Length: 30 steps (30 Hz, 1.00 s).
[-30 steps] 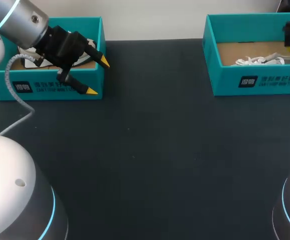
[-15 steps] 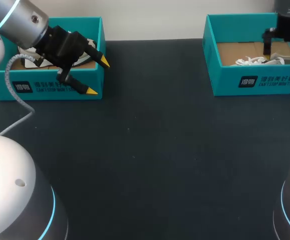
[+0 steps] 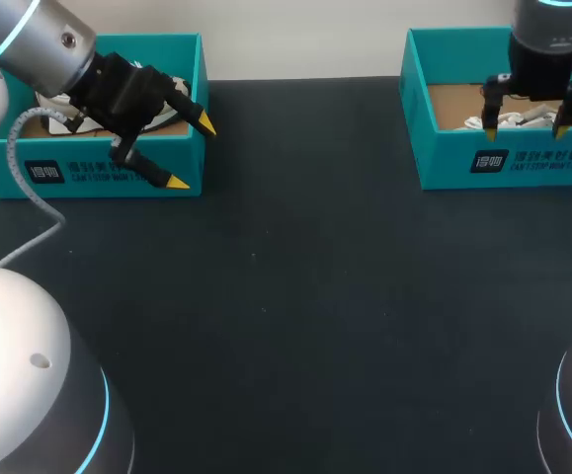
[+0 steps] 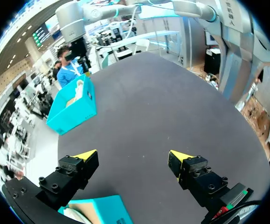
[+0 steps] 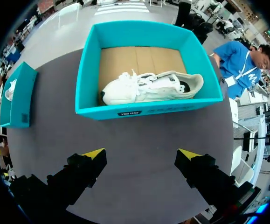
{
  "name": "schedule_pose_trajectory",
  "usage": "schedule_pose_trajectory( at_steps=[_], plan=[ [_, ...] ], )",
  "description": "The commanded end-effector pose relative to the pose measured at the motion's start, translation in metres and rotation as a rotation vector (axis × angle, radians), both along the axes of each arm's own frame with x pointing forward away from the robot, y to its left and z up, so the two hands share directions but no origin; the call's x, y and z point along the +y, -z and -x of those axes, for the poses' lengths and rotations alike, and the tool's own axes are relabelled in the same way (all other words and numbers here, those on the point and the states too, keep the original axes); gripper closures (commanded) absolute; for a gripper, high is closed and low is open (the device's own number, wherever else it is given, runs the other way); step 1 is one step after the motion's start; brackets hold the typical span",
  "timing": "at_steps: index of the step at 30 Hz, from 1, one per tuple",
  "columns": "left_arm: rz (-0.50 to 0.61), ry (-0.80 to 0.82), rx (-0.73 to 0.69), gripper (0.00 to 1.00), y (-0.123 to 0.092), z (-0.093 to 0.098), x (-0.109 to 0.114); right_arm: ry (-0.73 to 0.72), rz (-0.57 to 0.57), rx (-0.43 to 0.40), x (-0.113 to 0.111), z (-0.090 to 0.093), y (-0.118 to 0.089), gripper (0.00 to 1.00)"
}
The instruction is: Take the shoe out of the shoebox, open the shoe tongue, remove and reinsert the insole, then place the shoe into the shoebox
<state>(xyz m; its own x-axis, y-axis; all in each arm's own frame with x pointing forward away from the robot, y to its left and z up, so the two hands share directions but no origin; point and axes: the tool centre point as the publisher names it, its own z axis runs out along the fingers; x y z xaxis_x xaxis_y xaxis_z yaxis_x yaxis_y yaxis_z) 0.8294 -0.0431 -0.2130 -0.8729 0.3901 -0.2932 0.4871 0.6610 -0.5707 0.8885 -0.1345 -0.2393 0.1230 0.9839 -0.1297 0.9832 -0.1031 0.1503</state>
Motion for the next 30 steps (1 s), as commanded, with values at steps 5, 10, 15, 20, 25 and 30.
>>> schedule_pose_trajectory(
  at_steps=[5, 10, 15, 20, 25, 30],
  plan=[
    [-0.174, 0.537, -0.159, 0.0, -0.025, -0.032, 0.038, -0.006, -0.013, -0.025, -0.004, 0.004, 0.001, 0.0],
    [-0.379, 0.735, -0.237, 0.0, -0.04, -0.045, 0.05, -0.006, -0.013, -0.025, -0.004, 0.004, 0.001, 0.0],
    [-0.537, 0.819, -0.33, 0.0, -0.042, -0.055, 0.058, -0.006, -0.013, -0.025, -0.004, 0.004, 0.001, 0.0],
    [-0.602, 0.836, -0.369, 0.0, -0.038, -0.058, 0.062, -0.006, -0.013, -0.025, -0.004, 0.004, 0.001, 0.0],
    [-0.602, 0.836, -0.369, 0.0, -0.038, -0.058, 0.062, -0.006, -0.013, -0.025, -0.004, 0.004, 0.001, 0.0],
    [-0.602, 0.836, -0.369, 0.0, -0.038, -0.058, 0.062, -0.006, -0.013, -0.025, -0.004, 0.004, 0.001, 0.0]
  ],
)
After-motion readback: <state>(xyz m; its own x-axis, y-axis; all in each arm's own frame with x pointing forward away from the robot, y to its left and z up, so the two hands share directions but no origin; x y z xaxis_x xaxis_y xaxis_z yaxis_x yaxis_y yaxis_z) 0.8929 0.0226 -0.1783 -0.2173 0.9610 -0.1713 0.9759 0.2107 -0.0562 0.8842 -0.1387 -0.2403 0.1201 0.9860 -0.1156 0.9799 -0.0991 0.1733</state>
